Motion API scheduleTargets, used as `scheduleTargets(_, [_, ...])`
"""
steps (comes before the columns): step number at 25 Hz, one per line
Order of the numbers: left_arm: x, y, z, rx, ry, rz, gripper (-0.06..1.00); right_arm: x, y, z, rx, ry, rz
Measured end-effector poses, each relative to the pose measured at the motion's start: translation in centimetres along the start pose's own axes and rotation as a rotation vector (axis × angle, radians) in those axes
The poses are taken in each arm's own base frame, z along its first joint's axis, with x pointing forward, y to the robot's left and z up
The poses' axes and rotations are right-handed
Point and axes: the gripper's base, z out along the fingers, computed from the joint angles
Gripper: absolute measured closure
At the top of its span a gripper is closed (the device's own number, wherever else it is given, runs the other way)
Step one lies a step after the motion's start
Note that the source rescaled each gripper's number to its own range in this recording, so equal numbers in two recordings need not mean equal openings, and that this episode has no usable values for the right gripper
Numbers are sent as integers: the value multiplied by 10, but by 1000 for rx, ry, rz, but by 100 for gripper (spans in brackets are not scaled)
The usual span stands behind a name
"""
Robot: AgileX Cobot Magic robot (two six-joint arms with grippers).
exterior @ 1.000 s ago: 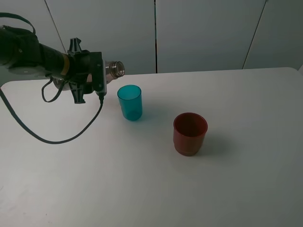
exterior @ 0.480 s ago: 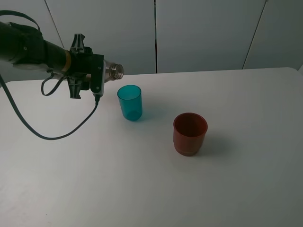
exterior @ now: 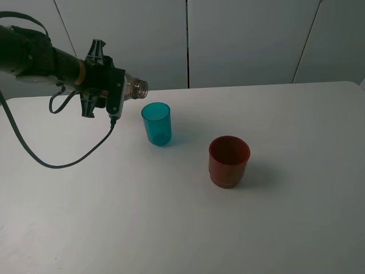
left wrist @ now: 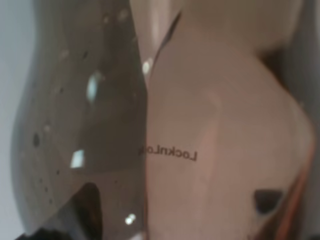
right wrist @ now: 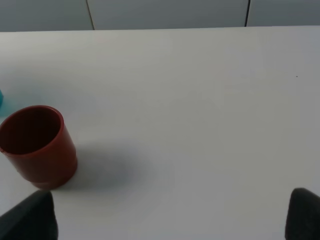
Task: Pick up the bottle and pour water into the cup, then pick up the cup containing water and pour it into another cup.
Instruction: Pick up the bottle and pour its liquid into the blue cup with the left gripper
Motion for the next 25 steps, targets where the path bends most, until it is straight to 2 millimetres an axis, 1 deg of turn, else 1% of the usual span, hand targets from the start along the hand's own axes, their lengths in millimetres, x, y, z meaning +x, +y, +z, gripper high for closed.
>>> scheduleTargets(7, [-1,11,-1,-35,-6,17,92,0,0,0,0,0,0])
scheduleTargets(15, [-1,12,-1,-37,-4,130,92,0,0,0,0,0,0])
scheduleTargets(25, [-1,12,-1,-41,-11,176,92,0,0,0,0,0,0])
